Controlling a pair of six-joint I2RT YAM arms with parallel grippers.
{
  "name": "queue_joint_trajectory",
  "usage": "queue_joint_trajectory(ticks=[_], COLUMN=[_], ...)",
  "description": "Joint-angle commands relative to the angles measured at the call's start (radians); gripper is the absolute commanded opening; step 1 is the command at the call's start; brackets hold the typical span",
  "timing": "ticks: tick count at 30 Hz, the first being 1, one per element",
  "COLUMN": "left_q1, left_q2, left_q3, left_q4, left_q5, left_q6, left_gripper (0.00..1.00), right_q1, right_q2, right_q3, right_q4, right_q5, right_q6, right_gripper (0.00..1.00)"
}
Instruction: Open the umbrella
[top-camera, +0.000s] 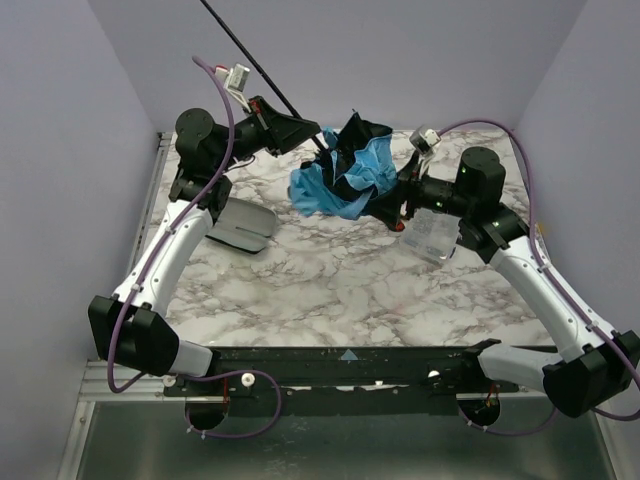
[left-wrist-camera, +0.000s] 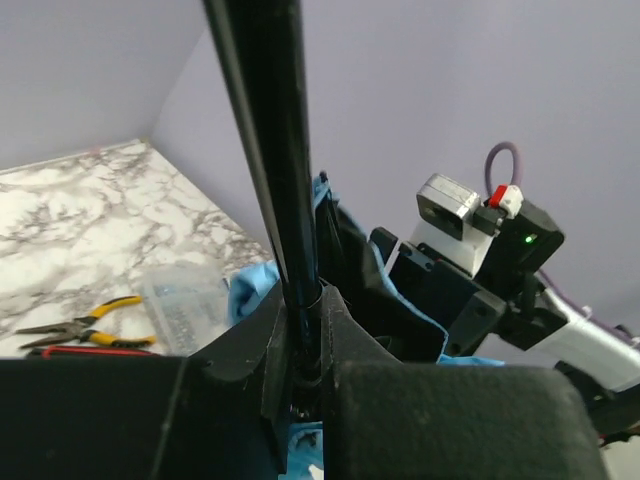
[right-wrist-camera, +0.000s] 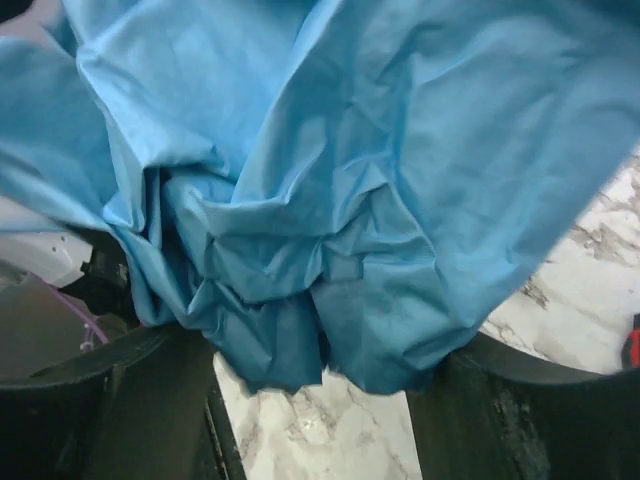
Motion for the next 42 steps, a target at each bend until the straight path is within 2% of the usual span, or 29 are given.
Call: queue_joint_trajectory(ticks=[1, 5, 6, 10, 18, 22, 24, 25, 28, 31, 33, 36, 42], left_q1=[0.027, 0.032, 0.032, 0.032, 0.005, -0.103, -0.164, -0.169, -0.151, -0.143, -0.143, -0.143, -0.143], left_q2=[-0.023, -0.015, -0.015, -0.017, 0.025, -0.004, -0.034, -0.045, -0.032, -0.013, -0.013, -0.012, -0.022], left_q3=[0.08, 0.16, 0.172, 0.209, 0.313, 0.294, 0.249, 0.225, 0.219, 0.243, 0.244, 0.254, 0.262], left_q4=[-0.123, -0.326, -0.356, -0.496, -0.719, -0.828, -0.813, -0.778, -0.715, -0.717, -0.693, -0.659, -0.634], left_q5=[0.025, 0.036, 0.042, 0.006, -0.135, -0.008, 0.052, 0.082, 0.093, 0.105, 0.122, 0.149, 0.171], left_q6=[0.307, 0.573, 0.628, 0.83, 1.162, 1.244, 1.224, 1.168, 1.038, 1.018, 0.996, 0.938, 0.909], left_gripper=[0.0, 0.0, 0.0, 0.0, 0.0, 0.0, 0.0, 0.0, 0.0, 0.0, 0.0, 0.0, 0.0], right_q1=[0.001, 0.002, 0.002, 0.002, -0.001, -0.015, -0.016, -0.017, -0.017, -0.017, -0.016, -0.011, 0.005], right_q2=[-0.025, -0.048, -0.053, -0.08, -0.108, -0.096, -0.088, -0.085, -0.077, -0.068, -0.057, -0.021, 0.078], right_q3=[0.011, -0.004, -0.005, -0.01, 0.008, 0.037, 0.05, 0.055, 0.069, 0.073, 0.075, 0.08, 0.134], right_q4=[-0.097, -0.186, -0.209, -0.269, -0.272, -0.249, -0.239, -0.234, -0.221, -0.18, -0.132, -0.064, 0.055], right_q5=[0.021, 0.054, 0.068, 0.157, 0.302, 0.338, 0.325, 0.316, 0.245, 0.111, 0.021, -0.06, -0.074], right_q6=[-0.011, -0.055, -0.066, -0.096, -0.093, -0.102, -0.125, -0.134, -0.178, -0.235, -0.236, -0.231, -0.217], right_gripper=[0.76, 0.91, 0.92, 0.93, 0.96, 0.96, 0.93, 0.91, 0.74, 0.6, 0.54, 0.51, 0.48])
